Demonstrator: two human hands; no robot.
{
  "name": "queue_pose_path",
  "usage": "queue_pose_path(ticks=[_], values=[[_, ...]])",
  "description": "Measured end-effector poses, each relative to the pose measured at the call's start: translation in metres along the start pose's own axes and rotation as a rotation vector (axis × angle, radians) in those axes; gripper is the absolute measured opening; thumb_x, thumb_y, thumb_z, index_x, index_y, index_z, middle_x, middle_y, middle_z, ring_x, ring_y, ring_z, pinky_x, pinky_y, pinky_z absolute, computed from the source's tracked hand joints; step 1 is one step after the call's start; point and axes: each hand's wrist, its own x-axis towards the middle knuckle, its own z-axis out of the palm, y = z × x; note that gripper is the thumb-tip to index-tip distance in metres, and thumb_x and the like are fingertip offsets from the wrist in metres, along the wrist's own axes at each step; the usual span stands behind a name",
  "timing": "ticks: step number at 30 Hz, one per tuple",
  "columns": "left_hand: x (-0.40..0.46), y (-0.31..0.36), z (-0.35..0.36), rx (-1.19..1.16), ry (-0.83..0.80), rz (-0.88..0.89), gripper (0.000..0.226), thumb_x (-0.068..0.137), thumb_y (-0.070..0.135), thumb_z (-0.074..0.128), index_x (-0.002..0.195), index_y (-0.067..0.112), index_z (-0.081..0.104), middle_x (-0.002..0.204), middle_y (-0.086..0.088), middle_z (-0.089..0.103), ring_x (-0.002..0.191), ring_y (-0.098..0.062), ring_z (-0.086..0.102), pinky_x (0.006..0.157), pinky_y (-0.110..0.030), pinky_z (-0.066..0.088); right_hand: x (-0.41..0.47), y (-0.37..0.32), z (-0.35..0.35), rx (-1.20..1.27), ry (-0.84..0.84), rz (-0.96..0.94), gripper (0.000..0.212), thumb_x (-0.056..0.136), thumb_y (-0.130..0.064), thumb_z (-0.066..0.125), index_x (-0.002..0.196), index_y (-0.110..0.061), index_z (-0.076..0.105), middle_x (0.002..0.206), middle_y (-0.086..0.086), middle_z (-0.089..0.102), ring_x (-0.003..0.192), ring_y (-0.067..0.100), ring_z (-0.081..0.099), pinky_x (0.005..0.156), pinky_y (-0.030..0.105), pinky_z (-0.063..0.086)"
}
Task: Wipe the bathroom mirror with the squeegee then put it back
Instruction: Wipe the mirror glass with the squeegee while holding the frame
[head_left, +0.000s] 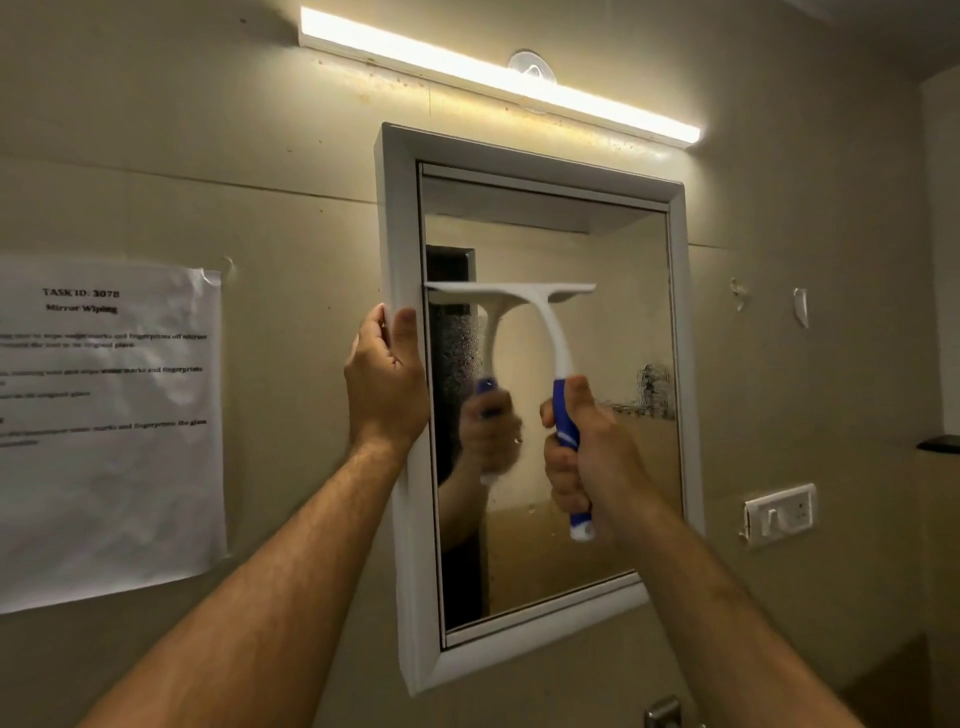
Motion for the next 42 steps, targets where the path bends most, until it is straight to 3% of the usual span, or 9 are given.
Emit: queue_pose_path(ticks=[3, 7, 10, 16, 18, 25, 32, 37, 42], values=[[0.001, 0.001, 0.0, 0.013, -0.002, -0.002, 0.065, 0.095, 0.059, 0.032, 0.139, 0.012, 0.041, 0.118, -0.009, 0.062, 0.106, -0.019, 0.061, 0.09, -0.037, 0.054, 0.005, -0.009, 0.0, 0.005, -0.017, 0.014, 0.05, 0.091, -0.064, 0.036, 0.088, -0.017, 0.054, 0.048, -0.005, 0.04, 0.038, 0.01, 0.029, 0.039, 0.02, 0.028], [-0.003, 0.002, -0.002, 0.009, -0.035, -0.021, 0.044, 0.097, 0.054, 0.033, 0.113, 0.016, 0.05, 0.078, -0.002, 0.056, 0.062, -0.008, 0.052, 0.051, -0.016, 0.046, -0.019, 0.026, -0.002, 0.012, -0.003, 0.036, 0.053, 0.088, -0.066, 0.035, 0.087, -0.017, 0.054, 0.048, -0.007, 0.042, 0.038, 0.009, 0.033, 0.038, 0.021, 0.03], [-0.008, 0.001, -0.003, 0.028, -0.043, -0.036, 0.038, 0.098, 0.051, 0.033, 0.107, 0.017, 0.048, 0.071, 0.003, 0.05, 0.055, -0.006, 0.047, 0.04, -0.005, 0.038, -0.037, 0.045, -0.001, 0.048, -0.011, 0.06, 0.056, 0.078, -0.068, 0.037, 0.084, -0.015, 0.054, 0.049, -0.005, 0.041, 0.04, 0.011, 0.031, 0.039, 0.021, 0.029], [-0.008, 0.001, -0.004, 0.086, -0.04, -0.058, 0.045, 0.098, 0.053, 0.029, 0.102, 0.013, 0.048, 0.069, 0.005, 0.046, 0.055, -0.005, 0.044, 0.043, -0.012, 0.036, -0.012, 0.003, 0.002, 0.024, 0.007, 0.037, 0.051, 0.091, -0.064, 0.035, 0.085, -0.016, 0.053, 0.049, -0.005, 0.041, 0.04, 0.011, 0.031, 0.041, 0.022, 0.029], [-0.009, 0.002, -0.004, 0.096, -0.041, -0.063, 0.045, 0.098, 0.054, 0.029, 0.1, 0.012, 0.048, 0.069, 0.005, 0.045, 0.056, -0.005, 0.043, 0.04, -0.008, 0.036, -0.008, 0.0, 0.002, 0.016, 0.011, 0.037, 0.051, 0.092, -0.063, 0.035, 0.085, -0.016, 0.053, 0.049, -0.005, 0.042, 0.04, 0.012, 0.032, 0.041, 0.023, 0.03], [-0.009, 0.008, -0.007, 0.114, -0.068, -0.09, 0.05, 0.098, 0.055, 0.026, 0.107, 0.01, 0.048, 0.073, 0.005, 0.046, 0.058, -0.004, 0.044, 0.035, -0.002, 0.031, -0.037, 0.046, -0.001, 0.052, -0.028, 0.077, 0.056, 0.077, -0.068, 0.037, 0.085, -0.015, 0.052, 0.05, -0.003, 0.04, 0.042, 0.012, 0.03, 0.04, 0.022, 0.027], [-0.011, 0.01, -0.008, 0.16, -0.059, -0.098, 0.052, 0.098, 0.056, 0.024, 0.106, 0.011, 0.049, 0.071, 0.006, 0.044, 0.057, -0.004, 0.042, 0.045, -0.014, 0.032, -0.028, 0.022, -0.001, 0.046, -0.015, 0.076, 0.051, 0.09, -0.064, 0.035, 0.083, -0.016, 0.052, 0.05, -0.005, 0.039, 0.041, 0.012, 0.029, 0.041, 0.022, 0.026], [-0.012, 0.013, -0.009, 0.15, -0.059, -0.101, 0.049, 0.099, 0.054, 0.025, 0.103, 0.011, 0.049, 0.069, 0.006, 0.044, 0.056, -0.004, 0.042, 0.034, -0.003, 0.03, -0.035, 0.037, -0.001, 0.043, -0.024, 0.094, 0.051, 0.092, -0.062, 0.032, 0.085, -0.016, 0.051, 0.049, -0.004, 0.039, 0.041, 0.012, 0.029, 0.041, 0.022, 0.026], [-0.013, 0.016, -0.01, 0.155, -0.073, -0.118, 0.045, 0.1, 0.052, 0.024, 0.101, 0.014, 0.047, 0.07, 0.006, 0.044, 0.057, -0.004, 0.041, 0.035, -0.001, 0.03, -0.046, 0.055, -0.002, 0.025, -0.014, 0.094, 0.051, 0.093, -0.06, 0.03, 0.084, -0.015, 0.052, 0.049, -0.004, 0.04, 0.04, 0.011, 0.03, 0.039, 0.021, 0.027]])
